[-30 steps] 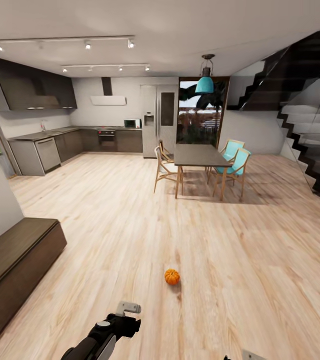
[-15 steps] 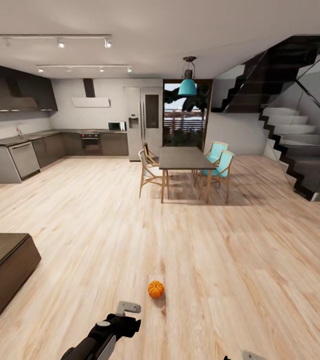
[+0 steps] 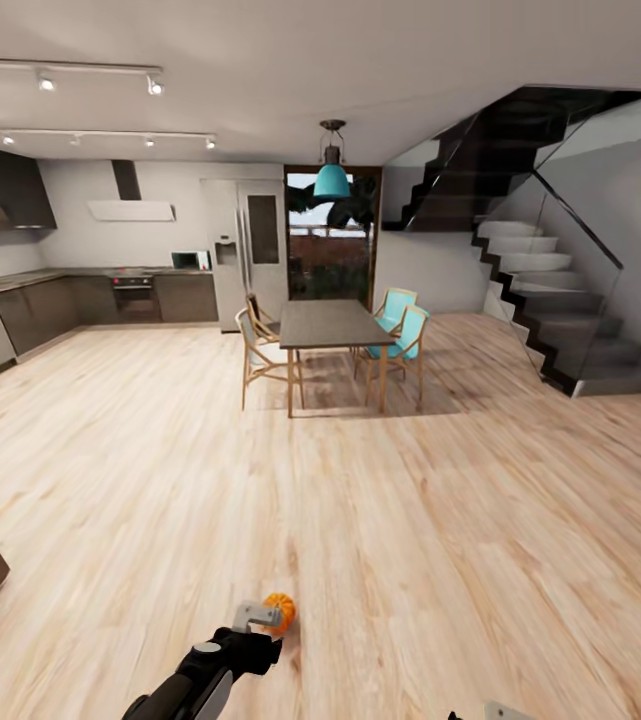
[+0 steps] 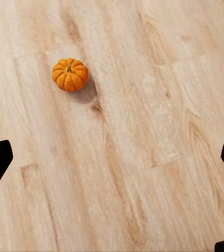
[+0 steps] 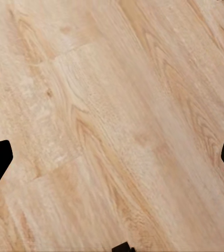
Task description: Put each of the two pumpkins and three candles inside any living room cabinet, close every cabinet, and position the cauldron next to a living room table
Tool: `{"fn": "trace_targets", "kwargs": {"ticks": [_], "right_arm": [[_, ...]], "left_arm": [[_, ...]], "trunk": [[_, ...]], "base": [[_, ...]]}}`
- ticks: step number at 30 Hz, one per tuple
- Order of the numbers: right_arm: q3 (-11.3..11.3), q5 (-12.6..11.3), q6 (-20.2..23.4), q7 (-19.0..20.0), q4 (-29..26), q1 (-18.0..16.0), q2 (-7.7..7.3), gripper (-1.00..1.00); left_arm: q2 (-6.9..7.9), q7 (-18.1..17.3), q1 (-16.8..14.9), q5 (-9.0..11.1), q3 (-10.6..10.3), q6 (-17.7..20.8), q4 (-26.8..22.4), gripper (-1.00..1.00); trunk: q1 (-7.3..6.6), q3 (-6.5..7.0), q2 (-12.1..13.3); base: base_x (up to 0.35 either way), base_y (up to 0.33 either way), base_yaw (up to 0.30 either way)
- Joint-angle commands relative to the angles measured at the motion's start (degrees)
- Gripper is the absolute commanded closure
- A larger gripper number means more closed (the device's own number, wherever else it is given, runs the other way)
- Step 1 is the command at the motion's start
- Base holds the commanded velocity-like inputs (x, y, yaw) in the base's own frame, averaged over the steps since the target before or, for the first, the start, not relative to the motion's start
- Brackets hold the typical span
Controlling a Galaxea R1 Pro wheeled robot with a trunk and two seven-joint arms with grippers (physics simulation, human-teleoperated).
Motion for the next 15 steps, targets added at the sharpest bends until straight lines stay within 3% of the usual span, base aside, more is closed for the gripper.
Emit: {"fn": "trace_targets", "kwargs": {"ticks": [1, 6, 15], "right_arm": [[0.4, -0.5, 0.0, -0.5, -0.1, -0.1, -0.09, -1.0], [0.5, -0.5, 0.0, -0.5, -0.1, -0.1, -0.06, -1.0], [0.5, -0.5, 0.1, -0.5, -0.2, -0.1, 0.33, -1.0]], "left_arm": [[0.05, 0.5, 0.0, 0.6, -0.2, 0.3, -0.1, -1.0], [0.05, 0.5, 0.0, 0.6, -0.2, 0.3, -0.1, -1.0], [0.05, 0.5, 0.0, 0.6, -0.2, 0.3, -0.1, -1.0]], "trunk": [[0.05, -0.03, -0.1], [0.05, 0.22, -0.1], [0.05, 0.28, -0.1]], "base": [[0.268, -0.008, -0.223], [0.275, -0.003, -0.174], [0.296, 0.0, -0.023]]}}
